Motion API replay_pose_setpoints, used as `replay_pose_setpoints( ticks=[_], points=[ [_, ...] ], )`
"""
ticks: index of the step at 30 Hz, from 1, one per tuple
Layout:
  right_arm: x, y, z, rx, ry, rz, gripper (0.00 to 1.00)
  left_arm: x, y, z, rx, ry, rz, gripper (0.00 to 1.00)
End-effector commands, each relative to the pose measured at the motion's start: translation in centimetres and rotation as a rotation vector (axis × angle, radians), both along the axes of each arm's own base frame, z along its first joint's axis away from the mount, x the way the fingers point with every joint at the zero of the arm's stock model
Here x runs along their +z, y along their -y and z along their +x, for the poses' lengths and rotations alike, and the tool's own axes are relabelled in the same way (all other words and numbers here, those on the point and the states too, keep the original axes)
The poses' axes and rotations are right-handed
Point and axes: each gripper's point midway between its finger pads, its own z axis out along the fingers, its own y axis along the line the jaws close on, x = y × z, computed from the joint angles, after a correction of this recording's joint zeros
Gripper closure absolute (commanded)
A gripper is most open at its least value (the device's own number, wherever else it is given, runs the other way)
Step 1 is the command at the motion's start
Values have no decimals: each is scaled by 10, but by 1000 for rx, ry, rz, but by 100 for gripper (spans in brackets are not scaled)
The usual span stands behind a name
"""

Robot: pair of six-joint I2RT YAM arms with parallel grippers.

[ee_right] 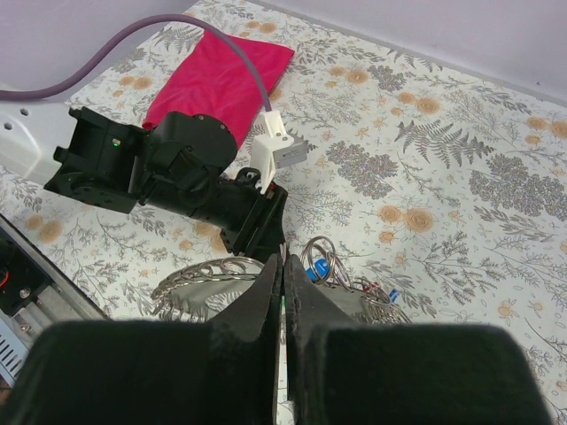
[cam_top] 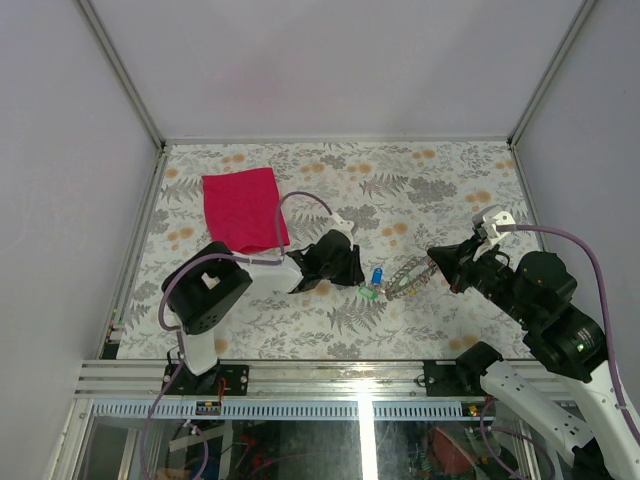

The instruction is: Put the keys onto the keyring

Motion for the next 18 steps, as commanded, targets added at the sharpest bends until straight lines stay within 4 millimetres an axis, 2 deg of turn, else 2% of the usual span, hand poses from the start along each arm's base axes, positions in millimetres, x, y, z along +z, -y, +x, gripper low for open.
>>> replay_pose_setpoints(
  ticks=[1,4,8,12,18],
  points=[
    [25,-3,-1,13,70,60,100,-35,-20,-1,-14,-44,119,71],
    [24,-2,-2,12,70,59,100,-28,-20,3,-10,-22,123,71],
    [24,-2,-3,12,72,57,100,-2,-21,11,10,54,117,69],
    [24,0,-3,10,80,53,100,18,-21,11,26,144,184,65],
    [22,1,-4,9,79,44,100,17,-10,4,8,209,323,57]
  ],
)
